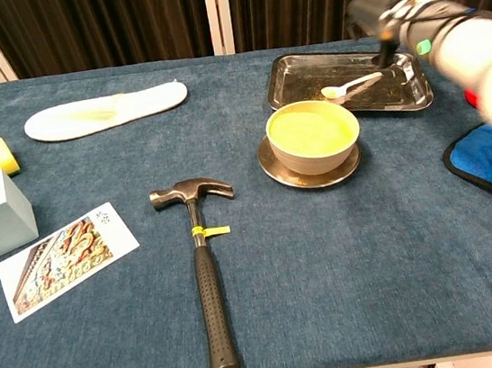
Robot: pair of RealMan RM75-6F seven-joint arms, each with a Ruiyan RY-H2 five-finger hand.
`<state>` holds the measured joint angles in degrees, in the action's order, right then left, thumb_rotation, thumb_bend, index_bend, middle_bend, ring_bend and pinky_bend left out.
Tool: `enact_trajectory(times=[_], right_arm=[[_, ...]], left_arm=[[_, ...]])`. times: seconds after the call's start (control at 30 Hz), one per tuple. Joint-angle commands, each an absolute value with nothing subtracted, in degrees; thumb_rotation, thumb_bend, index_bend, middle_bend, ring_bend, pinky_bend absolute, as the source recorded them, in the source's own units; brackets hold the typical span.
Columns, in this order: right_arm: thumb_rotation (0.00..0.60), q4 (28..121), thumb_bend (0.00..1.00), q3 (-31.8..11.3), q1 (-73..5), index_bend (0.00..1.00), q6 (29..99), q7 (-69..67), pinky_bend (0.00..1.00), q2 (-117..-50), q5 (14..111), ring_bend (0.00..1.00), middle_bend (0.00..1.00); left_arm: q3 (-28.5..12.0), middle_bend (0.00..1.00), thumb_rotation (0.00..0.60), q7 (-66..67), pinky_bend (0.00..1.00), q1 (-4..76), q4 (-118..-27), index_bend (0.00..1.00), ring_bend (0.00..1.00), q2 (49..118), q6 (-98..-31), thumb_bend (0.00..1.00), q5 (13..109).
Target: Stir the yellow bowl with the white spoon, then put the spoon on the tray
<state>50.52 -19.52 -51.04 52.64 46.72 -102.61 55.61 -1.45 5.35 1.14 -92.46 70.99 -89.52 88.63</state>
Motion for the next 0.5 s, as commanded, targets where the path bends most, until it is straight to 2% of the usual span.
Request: enact_trajectory(times=[0.03, 0.13, 0.3, 0.5], right_arm=[[0.6, 79.83, 0.33, -14.43, -36.06, 0.3, 67.43, 39.52, 0.0, -81.13, 63.17, 0.0, 0.2], [0.6, 86.96, 0.33, -11.79, -29.91, 0.26, 73.3, 33.59, 0.0, -74.78, 67.19, 0.0, 0.18], [0.6, 90.65, 0.32, -6.66, -21.43, 0.23, 79.98, 22.3, 0.0, -68.52, 73.75, 0.0, 0.14], [0.6, 88.18, 0.32, -1.9, -14.46, 0.18, 86.48, 13.06, 0.0, -68.34, 80.25, 0.0, 0.1]], left_arm=[[-1.74, 0.05, 0.6, 5.89, 0.11, 1.58, -92.55, 0.09, 0.01, 70.94, -89.23, 0.21, 88.68], [-1.92, 0.05, 0.6, 6.93, 0.11, 1.87, -92.6, 0.09, 0.01, 70.96, -89.08, 0.21, 88.68], [-1.93, 0.05, 0.6, 7.46, 0.11, 1.96, -93.01, 0.09, 0.01, 70.81, -89.11, 0.21, 88.65], [-1.53, 0.05, 0.6, 8.54, 0.11, 1.59, -93.46, 0.09, 0.01, 70.78, -89.8, 0.21, 89.1]])
